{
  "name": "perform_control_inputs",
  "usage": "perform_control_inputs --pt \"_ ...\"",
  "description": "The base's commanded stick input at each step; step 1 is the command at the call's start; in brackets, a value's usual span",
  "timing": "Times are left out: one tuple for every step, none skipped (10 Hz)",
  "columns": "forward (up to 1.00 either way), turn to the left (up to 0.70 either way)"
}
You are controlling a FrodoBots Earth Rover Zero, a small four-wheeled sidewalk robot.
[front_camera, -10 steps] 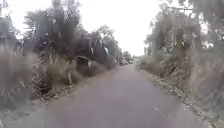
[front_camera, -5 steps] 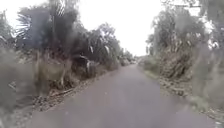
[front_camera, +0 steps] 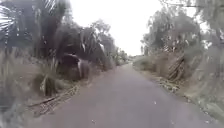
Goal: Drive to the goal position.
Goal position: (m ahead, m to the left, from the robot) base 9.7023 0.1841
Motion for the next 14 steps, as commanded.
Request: perform_control_inputs --pt "1.00 0.00" --pt "1.00 0.00" --pt "1.00 0.00" --pt "1.00 0.00" --pt "1.00 0.00" --pt "1.00 -0.09" --pt "1.00 -0.23" --pt "1.00 -0.37" --pt "1.00 0.00" --pt "1.00 0.00" --pt "1.00 0.00" --pt "1.00 -0.14" --pt "1.00 -0.29" --pt "1.00 -0.40"
